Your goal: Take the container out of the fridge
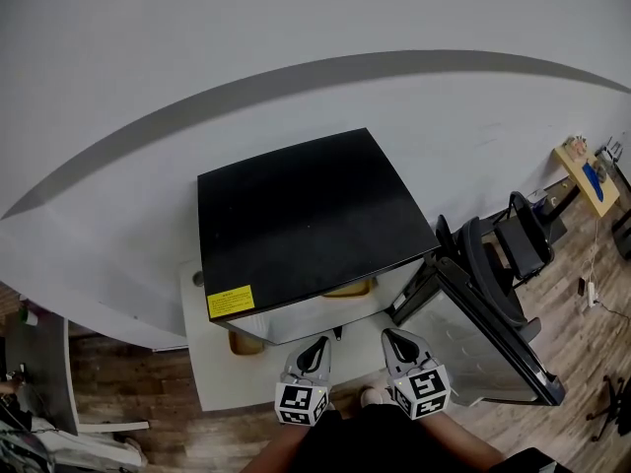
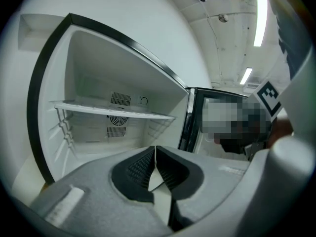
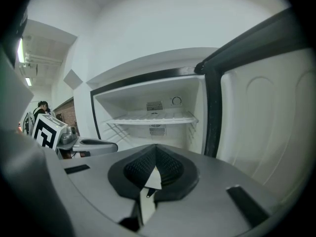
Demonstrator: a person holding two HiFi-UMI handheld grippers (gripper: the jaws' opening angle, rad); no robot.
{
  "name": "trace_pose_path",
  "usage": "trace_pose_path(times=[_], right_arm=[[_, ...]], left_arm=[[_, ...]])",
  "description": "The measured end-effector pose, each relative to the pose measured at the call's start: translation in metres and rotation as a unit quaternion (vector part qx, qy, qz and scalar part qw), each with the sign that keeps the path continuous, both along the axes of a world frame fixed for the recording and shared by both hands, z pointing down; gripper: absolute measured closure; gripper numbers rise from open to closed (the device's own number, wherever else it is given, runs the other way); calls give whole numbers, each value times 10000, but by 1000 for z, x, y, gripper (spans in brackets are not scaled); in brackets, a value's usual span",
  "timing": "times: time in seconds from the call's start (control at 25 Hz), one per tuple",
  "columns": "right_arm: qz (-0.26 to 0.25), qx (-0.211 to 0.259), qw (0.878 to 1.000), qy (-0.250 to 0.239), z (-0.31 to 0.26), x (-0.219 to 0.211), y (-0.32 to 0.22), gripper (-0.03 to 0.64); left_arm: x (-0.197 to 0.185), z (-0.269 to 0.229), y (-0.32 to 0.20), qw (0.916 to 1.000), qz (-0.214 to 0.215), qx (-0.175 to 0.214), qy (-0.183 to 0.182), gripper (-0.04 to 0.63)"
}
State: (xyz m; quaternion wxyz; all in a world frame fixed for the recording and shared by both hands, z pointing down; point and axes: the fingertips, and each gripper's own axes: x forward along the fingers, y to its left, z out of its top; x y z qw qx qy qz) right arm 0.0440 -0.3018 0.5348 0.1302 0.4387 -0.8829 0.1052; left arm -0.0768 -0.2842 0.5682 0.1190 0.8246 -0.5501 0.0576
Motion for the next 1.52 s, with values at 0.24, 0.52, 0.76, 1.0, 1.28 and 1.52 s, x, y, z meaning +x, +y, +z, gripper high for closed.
trace_pose_path(times=[0.24, 0.52, 0.76, 1.0, 1.28, 1.52], right_arm=[[75, 39, 10000, -20, -5, -2, -5, 621], [122, 108, 9997, -162, -13, 1, -2, 621], [192, 112, 9996, -175, -13, 7, 0, 621], [251, 106, 9995, -185, -13, 15, 2, 621], [246, 110, 9994, -215, -18, 18, 2, 621], [424, 39, 9988, -237, -16, 32, -4, 621]], left_arm=[[12, -3, -11, 9988, 426, 127, -193, 347], [21, 13, -11, 9973, 682, -75, -253, 291], [33, 27, -30, 9914, 977, 6, -865, 291], [41, 55, -69, 9868, 1150, -344, -1085, 291], [57, 95, -111, 9744, 1474, -615, -1581, 291], [66, 137, -135, 9484, 1887, -970, -2357, 292]])
